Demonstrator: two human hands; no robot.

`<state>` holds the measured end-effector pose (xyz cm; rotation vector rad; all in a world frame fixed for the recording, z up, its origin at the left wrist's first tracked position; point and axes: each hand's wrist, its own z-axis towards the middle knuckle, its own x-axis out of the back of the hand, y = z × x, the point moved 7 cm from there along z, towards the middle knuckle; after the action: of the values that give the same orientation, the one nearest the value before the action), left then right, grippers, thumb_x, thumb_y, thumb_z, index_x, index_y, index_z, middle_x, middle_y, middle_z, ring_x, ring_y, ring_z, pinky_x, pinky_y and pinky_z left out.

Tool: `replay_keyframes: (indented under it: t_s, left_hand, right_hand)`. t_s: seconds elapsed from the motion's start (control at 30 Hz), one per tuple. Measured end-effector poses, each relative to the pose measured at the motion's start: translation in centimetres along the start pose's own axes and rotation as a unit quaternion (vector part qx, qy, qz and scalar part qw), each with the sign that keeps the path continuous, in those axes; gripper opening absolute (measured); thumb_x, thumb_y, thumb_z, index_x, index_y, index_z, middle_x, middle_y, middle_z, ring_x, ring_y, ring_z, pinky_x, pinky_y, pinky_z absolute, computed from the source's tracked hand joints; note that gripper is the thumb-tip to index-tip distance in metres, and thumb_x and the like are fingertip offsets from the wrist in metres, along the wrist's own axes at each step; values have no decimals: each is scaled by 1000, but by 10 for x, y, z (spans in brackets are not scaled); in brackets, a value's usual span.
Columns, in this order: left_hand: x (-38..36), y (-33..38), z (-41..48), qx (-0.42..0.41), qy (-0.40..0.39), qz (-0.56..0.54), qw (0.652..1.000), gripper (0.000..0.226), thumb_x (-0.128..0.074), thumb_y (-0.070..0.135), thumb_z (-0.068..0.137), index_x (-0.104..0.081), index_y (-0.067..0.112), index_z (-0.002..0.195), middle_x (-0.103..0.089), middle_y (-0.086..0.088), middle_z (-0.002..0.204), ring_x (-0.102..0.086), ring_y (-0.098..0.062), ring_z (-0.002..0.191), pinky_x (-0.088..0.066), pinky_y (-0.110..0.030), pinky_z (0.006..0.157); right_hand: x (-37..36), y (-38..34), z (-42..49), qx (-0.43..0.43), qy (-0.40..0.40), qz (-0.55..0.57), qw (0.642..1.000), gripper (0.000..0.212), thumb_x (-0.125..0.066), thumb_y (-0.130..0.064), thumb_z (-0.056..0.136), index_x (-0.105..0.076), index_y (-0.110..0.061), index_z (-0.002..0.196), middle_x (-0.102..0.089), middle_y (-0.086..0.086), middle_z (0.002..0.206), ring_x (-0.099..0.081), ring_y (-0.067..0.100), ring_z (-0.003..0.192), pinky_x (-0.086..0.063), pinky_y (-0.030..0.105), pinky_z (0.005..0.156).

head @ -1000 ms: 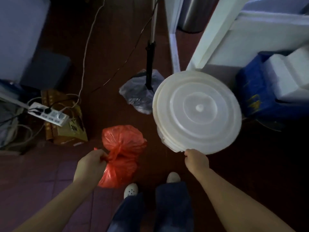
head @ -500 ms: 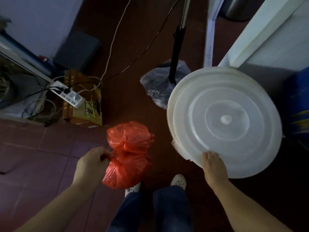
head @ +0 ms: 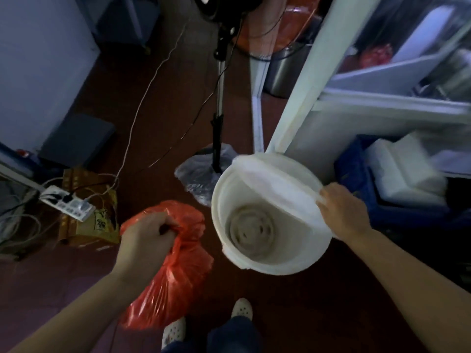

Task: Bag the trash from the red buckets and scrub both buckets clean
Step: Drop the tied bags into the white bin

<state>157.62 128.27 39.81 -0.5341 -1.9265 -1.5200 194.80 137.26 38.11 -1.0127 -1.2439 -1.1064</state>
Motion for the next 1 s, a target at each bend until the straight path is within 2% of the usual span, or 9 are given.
replay_keyframes:
  t_s: [0.07, 0.17, 0.27, 0.37, 0.4, 0.57, 0.7, 0.83, 1.0]
  left_hand:
    - [0, 44, 8, -75, 5, 6, 997, 22, -66, 3, 72, -69, 24, 72, -63, 15, 67, -59, -1, 61, -41, -13, 58]
    - [-11, 100, 23, -155, -6, -19, 988, 20, -65, 5, 73, -69, 24, 74, -60, 24, 71, -56, 14, 78, -35, 0, 64]
    - [-32, 124, 46, -162, 6, -53, 985, 23, -65, 8, 75, -64, 30, 73, -60, 23, 70, -57, 11, 73, -39, -5, 64]
    - [-71, 122, 69, -145, 4, -59, 988, 14, -65, 5, 76, -69, 18, 76, -66, 10, 74, -61, -4, 70, -50, -26, 66]
    - [-90, 120, 75, -146, -13, -47, 988, 14, -65, 4, 76, -70, 17, 78, -67, 8, 75, -62, -8, 70, -48, -27, 65]
    - [-192, 113, 108, -188, -120, 74, 972, 12, -61, 5, 80, -70, 13, 84, -69, -2, 85, -61, -18, 81, -26, -18, 62]
    - [-263, 84, 129, -172, -213, 176, 945, 17, -52, 9, 86, -67, 11, 93, -65, -4, 98, -53, -15, 83, -32, -20, 71]
    - [-314, 61, 133, -183, -284, 227, 913, 21, -50, 15, 91, -66, 11, 103, -65, -8, 105, -60, -25, 99, -44, -27, 85]
    - [-299, 82, 124, -210, -218, 200, 932, 26, -50, 25, 91, -59, 17, 113, -58, 1, 117, -56, -23, 106, -42, -32, 80]
  right_hand:
    - [24, 28, 0, -84, 33, 53, 994, 17, -59, -18, 89, -53, -4, 81, -52, 12, 84, -53, 31, 73, -41, 36, 58]
    - [53, 55, -1, -139, 79, 109, 981, 18, -54, -17, 92, -51, -3, 82, -47, 7, 82, -49, 27, 72, -35, 34, 61]
    - [66, 74, -1, -162, 109, 124, 973, 16, -54, -16, 92, -53, -3, 85, -46, 5, 82, -44, 22, 71, -32, 31, 63]
    - [62, 90, 3, -158, 117, 135, 971, 14, -57, -14, 90, -53, -4, 82, -46, 4, 80, -44, 22, 69, -32, 31, 62]
    - [58, 96, 4, -157, 116, 134, 971, 13, -58, -14, 89, -53, -3, 82, -48, 5, 80, -43, 21, 68, -32, 30, 62]
    - [36, 110, 10, -99, 109, 95, 985, 15, -67, -13, 84, -54, -5, 79, -45, 0, 76, -45, 20, 63, -33, 29, 56]
    - [21, 109, 15, -23, 96, 55, 994, 21, -73, -11, 78, -52, -10, 76, -44, -3, 74, -41, 12, 62, -32, 28, 49]
    - [8, 105, 19, 25, 85, 53, 995, 18, -71, -16, 80, -54, -12, 78, -52, 1, 76, -50, 16, 63, -43, 31, 46]
    - [2, 90, 24, 71, 95, 47, 992, 25, -45, -32, 84, -56, -10, 79, -52, 4, 76, -53, 20, 65, -40, 28, 46]
